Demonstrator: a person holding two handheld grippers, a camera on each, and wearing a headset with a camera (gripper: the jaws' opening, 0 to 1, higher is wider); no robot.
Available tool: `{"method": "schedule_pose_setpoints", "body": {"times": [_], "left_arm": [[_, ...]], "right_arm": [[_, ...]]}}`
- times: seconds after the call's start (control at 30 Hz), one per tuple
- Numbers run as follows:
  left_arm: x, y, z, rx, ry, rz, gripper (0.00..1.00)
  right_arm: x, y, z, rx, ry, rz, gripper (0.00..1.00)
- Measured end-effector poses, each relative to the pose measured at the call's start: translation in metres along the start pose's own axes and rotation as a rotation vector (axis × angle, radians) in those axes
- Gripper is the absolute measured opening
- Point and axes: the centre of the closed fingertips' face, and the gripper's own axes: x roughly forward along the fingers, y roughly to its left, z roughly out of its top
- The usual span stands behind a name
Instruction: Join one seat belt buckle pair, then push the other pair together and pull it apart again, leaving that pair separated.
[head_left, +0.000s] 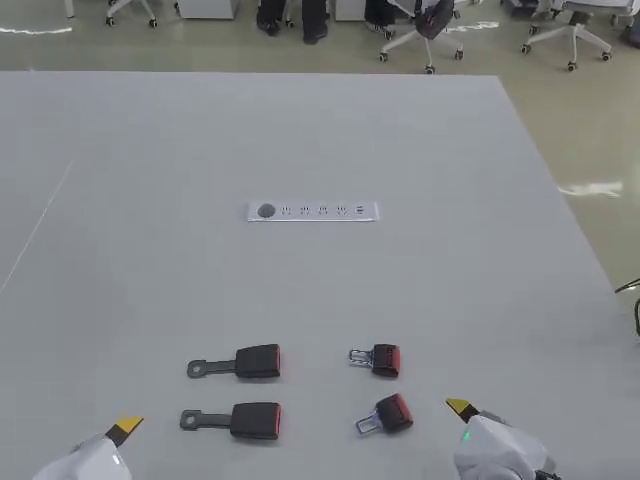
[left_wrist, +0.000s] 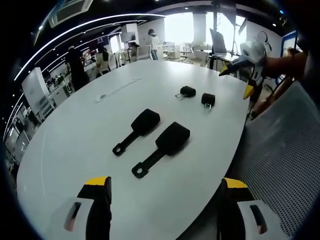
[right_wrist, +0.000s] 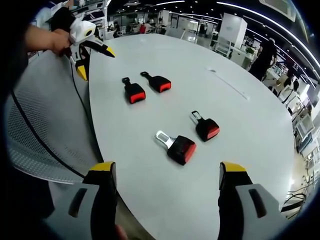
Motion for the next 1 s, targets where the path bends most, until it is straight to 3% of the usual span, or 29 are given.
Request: {"method": "schedule_pose_setpoints", "body": {"times": [0.17,0.27,0.43,0.53,0.7,0.77,0.8,0.87,1.0], "left_arm": [[0.001,0.002,0.0,0.036,0.021,-0.004,0.9],[0.003,0.003,0.006,0.057,0.019,-0.015,0.89],[0.009,0.005,0.012,0.099,0.038,-0.038,0.85],[0.016,0.007,0.017,0.127,0.057,-0.044,0.79],[0.026,0.006,0.023,0.152,0.065,-0.064,0.8],[0.032,-0.001,0.03,0.185,0.04,-0.099,0.79],[0.034,-0.003,0.029,0.199,0.039,-0.116,0.79],[0.042,-0.003,0.019,0.229,0.09,-0.132,0.78],[0.051,-0.002,0.019,0.253,0.093,-0.146,0.76]], "right_arm": [[0.002,-0.003,0.004,-0.035,0.0,0.006,0.8],[0.006,-0.006,0.007,-0.072,-0.007,0.005,0.8],[0.008,0.002,0.017,-0.104,-0.003,0.049,0.69],[0.013,0.01,0.015,-0.127,0.012,0.104,0.58],[0.02,0.013,0.015,-0.188,0.038,0.124,0.57],[0.021,0.016,0.016,-0.244,0.053,0.144,0.56],[0.022,0.016,0.016,-0.282,0.068,0.153,0.55],[0.025,0.014,0.016,-0.319,0.081,0.153,0.55],[0.032,0.008,0.015,-0.327,0.092,0.159,0.56]]}}
